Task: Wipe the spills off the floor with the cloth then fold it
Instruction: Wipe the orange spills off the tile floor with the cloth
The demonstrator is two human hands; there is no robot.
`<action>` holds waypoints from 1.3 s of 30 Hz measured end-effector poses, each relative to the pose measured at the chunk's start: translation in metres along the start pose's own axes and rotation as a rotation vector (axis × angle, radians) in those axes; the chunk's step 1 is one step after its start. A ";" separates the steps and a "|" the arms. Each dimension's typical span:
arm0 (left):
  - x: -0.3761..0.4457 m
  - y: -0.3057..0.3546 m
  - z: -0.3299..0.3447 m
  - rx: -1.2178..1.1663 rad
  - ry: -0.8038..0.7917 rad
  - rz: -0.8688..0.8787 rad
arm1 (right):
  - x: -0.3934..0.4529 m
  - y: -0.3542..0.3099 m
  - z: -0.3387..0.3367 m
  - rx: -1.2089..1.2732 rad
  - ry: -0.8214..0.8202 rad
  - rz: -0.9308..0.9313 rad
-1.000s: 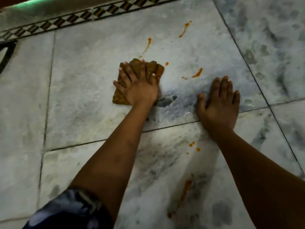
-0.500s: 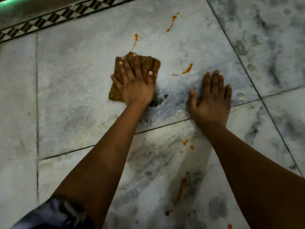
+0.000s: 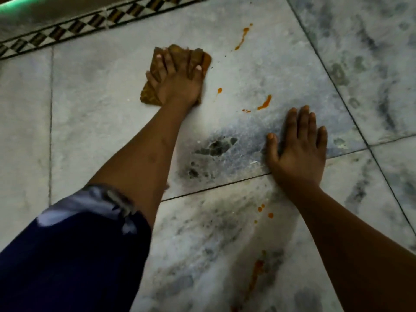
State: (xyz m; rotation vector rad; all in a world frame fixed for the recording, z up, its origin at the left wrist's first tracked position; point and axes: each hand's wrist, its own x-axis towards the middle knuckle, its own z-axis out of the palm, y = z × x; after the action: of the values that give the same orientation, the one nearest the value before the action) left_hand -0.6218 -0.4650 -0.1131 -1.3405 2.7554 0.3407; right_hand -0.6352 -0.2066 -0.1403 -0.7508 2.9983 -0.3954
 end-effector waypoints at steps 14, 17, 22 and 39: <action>0.068 -0.007 -0.013 -0.034 0.030 -0.056 | 0.001 0.001 0.002 0.019 0.037 -0.002; 0.042 0.020 -0.004 0.028 0.007 0.173 | 0.000 0.000 0.002 0.020 0.040 0.007; -0.009 -0.015 0.004 0.087 0.023 0.365 | -0.001 -0.001 0.002 0.014 0.041 0.015; 0.003 0.043 0.009 0.031 -0.007 0.199 | -0.001 -0.001 -0.002 0.029 0.004 0.015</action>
State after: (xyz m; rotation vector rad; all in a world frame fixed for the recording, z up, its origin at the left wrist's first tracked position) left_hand -0.6576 -0.4392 -0.1151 -1.0588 2.8816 0.3104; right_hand -0.6343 -0.2065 -0.1380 -0.7263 2.9927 -0.4389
